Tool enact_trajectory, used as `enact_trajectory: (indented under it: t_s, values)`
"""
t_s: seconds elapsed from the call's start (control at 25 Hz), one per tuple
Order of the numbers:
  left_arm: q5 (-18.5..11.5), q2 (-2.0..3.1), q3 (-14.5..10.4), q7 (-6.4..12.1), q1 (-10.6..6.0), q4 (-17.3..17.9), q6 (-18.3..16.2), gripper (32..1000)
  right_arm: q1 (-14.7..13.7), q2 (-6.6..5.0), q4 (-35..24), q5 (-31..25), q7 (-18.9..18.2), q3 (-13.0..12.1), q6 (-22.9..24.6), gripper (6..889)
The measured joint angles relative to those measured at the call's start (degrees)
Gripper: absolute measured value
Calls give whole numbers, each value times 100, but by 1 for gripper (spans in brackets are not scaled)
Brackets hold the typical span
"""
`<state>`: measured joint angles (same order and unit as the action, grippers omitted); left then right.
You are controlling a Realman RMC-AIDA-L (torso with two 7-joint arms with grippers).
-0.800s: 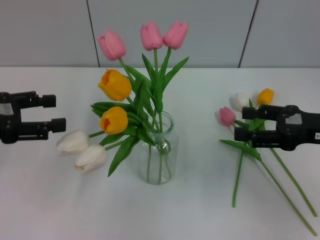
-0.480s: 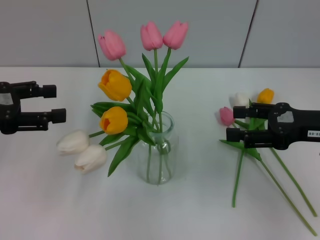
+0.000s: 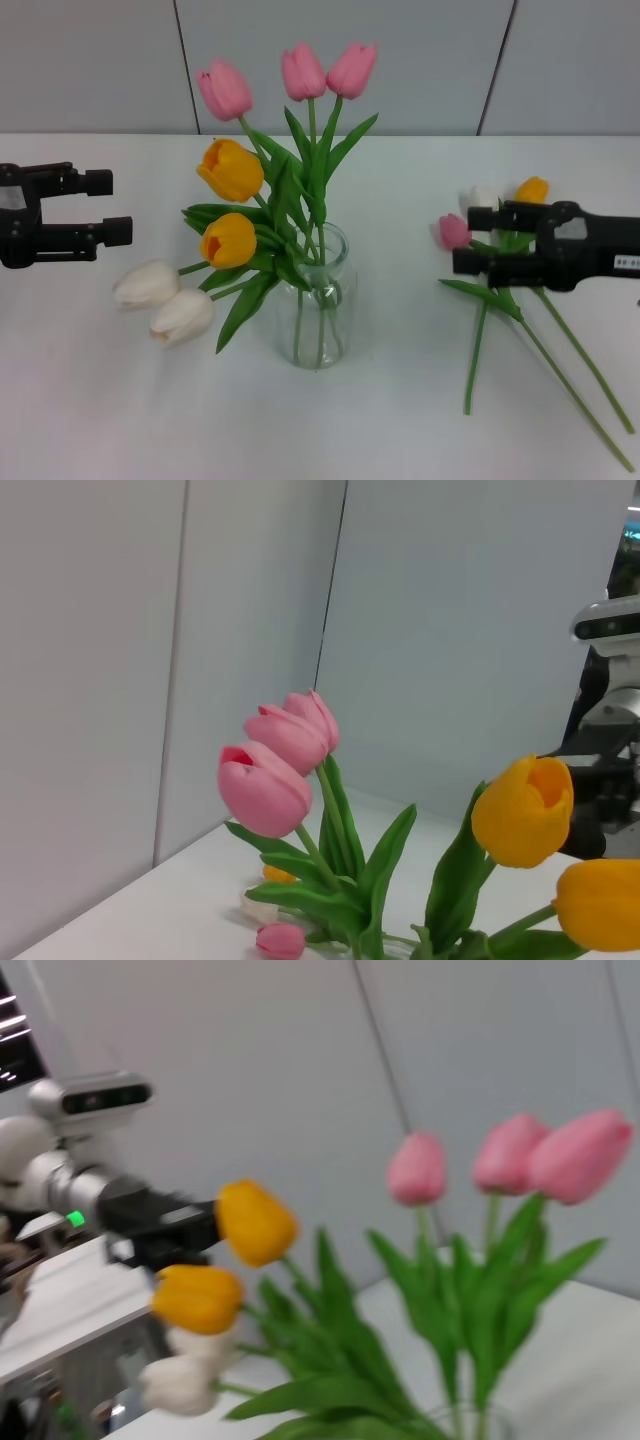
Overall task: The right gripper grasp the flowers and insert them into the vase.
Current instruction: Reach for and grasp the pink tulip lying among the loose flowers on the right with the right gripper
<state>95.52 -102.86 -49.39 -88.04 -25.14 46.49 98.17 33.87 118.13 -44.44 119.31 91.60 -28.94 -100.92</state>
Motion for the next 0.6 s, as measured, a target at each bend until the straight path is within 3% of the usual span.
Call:
enact_trajectory:
  t_s: [0.16, 0.24, 0.32, 0.4, 0.6]
  values:
    - [-107, -22, 0, 23, 10, 0, -21, 830, -46, -29, -173, 95, 802, 66, 553, 830]
    - [-214, -27, 0, 33, 36, 0, -15, 830, -53, -174, -222, 430, 1423, 42, 964, 830]
    - [-281, -29, 0, 49, 53, 0, -8, 830, 0, -329, -218, 1013, 1837, 32, 1180, 830]
    - [-291, -45, -5, 75, 43, 0, -15, 830, 109, -393, -172, 1692, 2139, 28, 1389, 829]
    - [-293, -115, -38, 117, 3, 1, -51, 830, 553, -339, 181, 3169, 2447, 28, 2136, 829]
